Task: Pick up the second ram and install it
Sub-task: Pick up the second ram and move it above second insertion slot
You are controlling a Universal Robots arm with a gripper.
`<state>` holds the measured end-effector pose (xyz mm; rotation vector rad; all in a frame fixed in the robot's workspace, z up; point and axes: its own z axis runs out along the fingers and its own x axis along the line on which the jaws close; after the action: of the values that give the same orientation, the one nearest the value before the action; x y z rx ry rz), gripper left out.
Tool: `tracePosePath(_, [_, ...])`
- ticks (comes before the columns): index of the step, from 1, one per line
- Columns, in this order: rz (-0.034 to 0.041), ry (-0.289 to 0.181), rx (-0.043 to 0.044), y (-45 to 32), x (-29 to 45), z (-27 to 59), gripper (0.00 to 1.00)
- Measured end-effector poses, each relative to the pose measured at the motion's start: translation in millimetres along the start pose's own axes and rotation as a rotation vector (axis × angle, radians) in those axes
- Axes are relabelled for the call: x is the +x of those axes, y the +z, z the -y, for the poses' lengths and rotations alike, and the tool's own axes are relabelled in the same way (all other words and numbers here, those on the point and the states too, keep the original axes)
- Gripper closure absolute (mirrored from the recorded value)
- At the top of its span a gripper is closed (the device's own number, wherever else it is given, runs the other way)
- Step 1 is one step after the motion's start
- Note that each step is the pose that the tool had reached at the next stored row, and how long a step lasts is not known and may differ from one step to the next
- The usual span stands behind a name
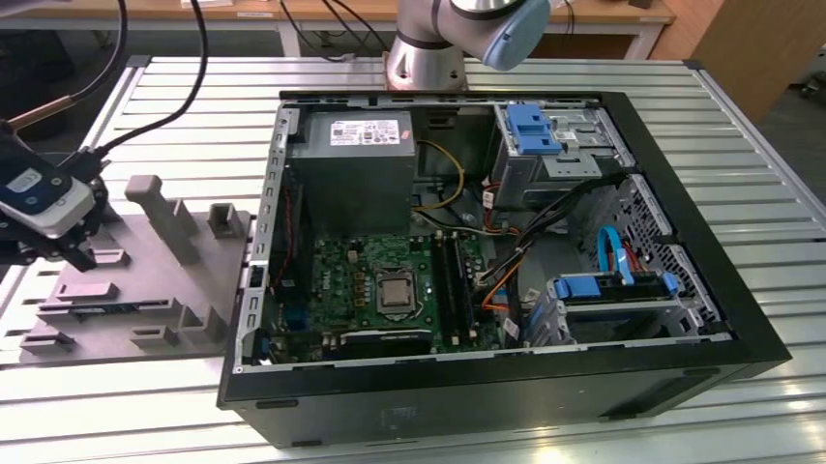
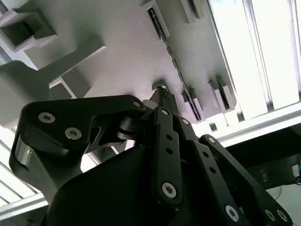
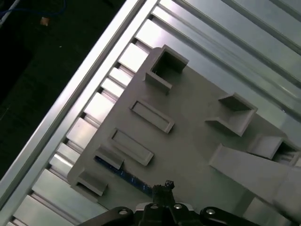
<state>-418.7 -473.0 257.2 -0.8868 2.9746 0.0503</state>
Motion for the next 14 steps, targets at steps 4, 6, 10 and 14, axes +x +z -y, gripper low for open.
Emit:
tracePosePath(4, [-0.0016,-0.073,-0.0033,0.8,0.0,0.0,0.89])
tracePosePath(6, [-0.0022,-0.109,-0.0049,1.3,0.1,0.0,0.89])
tracePosePath(10, [-0.0037,-0.182,-0.0082,2.1,0.1,0.0,0.89])
tracePosePath(14, [-0.0052,-0.255,-0.0114,3.1,0.1,0.1,0.89])
